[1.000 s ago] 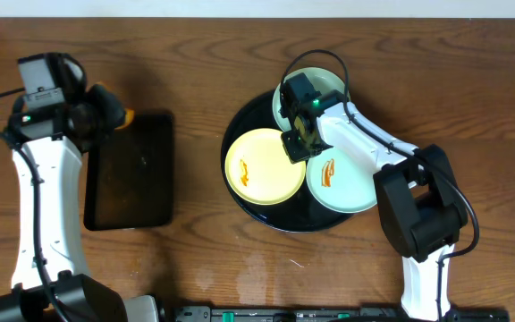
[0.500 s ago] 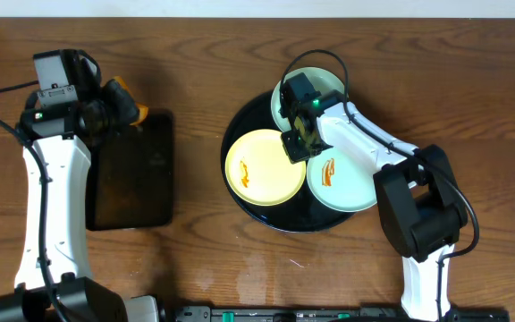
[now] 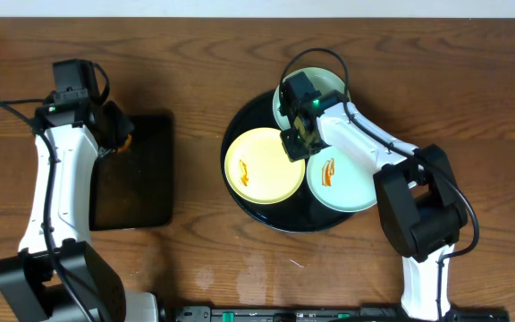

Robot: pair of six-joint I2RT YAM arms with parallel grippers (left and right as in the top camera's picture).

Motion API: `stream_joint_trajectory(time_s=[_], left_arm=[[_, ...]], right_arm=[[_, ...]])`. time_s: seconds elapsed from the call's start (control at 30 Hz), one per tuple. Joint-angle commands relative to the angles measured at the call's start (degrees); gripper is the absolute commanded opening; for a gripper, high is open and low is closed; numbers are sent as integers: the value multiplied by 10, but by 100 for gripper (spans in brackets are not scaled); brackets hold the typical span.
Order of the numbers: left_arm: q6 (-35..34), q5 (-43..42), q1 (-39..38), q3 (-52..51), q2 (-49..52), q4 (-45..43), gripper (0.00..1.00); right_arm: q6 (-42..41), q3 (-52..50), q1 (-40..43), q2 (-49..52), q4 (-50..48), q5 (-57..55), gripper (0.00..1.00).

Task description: Clean dirty plates on tray and stack at the side

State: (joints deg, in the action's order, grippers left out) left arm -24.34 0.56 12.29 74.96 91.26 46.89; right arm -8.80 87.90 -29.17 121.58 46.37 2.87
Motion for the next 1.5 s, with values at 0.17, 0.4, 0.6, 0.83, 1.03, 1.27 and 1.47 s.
stream_joint_trajectory(time_s=[0.17,0.4,0.6,0.83,1.03,1.27,1.47], left_arm=[[52,1,5,88,-112,15,7],[3,-46,5,-16,-12,7,7],[27,-88,5,93,-15,76,7],[26,-122,-25,179,-92,52,7],[-21,-154,-87,147,-67,54,8],[-44,-181,-196,106,52,39,7],[-45,-219,-259,106,163,-18,7]], right_arm=[[-8,2,-4,6,2,8,1],[-8,2,-4,6,1,5,1],[-9,2,-4,6,1,4,1],[-20,6,-4,6,-2,7,1],[-19,20,-4,6,-1,17,1],[-41,46,-3,6,-4,17,1],[-84,58,3,6,-8,17,1]])
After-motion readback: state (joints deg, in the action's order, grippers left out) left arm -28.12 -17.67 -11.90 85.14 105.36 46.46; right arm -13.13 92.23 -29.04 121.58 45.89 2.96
